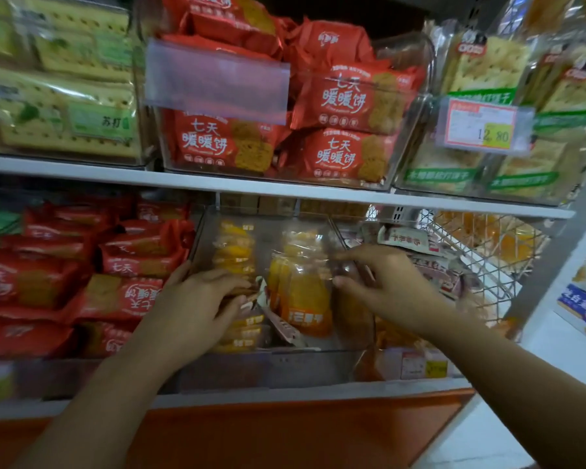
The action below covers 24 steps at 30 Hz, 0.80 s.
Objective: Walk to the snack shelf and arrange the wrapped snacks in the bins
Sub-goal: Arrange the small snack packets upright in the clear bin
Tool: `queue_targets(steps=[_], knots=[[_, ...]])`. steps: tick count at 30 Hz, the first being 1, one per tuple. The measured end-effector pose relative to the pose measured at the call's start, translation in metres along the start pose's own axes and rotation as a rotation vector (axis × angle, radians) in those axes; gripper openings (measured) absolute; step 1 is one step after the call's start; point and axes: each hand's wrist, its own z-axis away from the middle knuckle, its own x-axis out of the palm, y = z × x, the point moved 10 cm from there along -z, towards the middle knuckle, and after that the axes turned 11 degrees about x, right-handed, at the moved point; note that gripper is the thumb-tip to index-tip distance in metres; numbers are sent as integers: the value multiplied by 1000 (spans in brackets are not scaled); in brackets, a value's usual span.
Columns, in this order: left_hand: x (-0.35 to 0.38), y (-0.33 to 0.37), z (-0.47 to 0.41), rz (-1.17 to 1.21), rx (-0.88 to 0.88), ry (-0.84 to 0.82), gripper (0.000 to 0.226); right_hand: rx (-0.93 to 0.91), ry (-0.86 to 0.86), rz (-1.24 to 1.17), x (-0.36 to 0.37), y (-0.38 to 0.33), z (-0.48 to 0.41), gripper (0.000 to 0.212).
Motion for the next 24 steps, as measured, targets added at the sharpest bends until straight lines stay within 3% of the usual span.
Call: queue_targets(steps=[4, 7, 9, 12, 15, 17, 21, 24], knots=[[4, -3, 7, 9, -14, -73, 77, -46, -467, -11, 77, -44, -4, 38], [10, -4, 12, -7, -12, -129, 94, -14, -670, 131, 116, -42, -6, 46], [11, -6, 12, -9, -11, -137, 98, 12, -714, 189, 130, -37, -9, 45], [11, -9, 11, 17, -18, -147, 68, 26, -666, 233, 134, -36, -16, 33], [9, -11, 11, 51, -48, -134, 29, 29, -491, 297, 113, -36, -26, 32], [9, -11, 11, 27, -66, -133, 24, 51, -343, 295, 88, -33, -30, 15], [8, -11, 7, 11, -101, -111, 19, 122, -106, 149, 36, -22, -16, 17], [9, -10, 1, -4, -132, -135, 21, 209, 24, -140, 0, -3, 3, 12]])
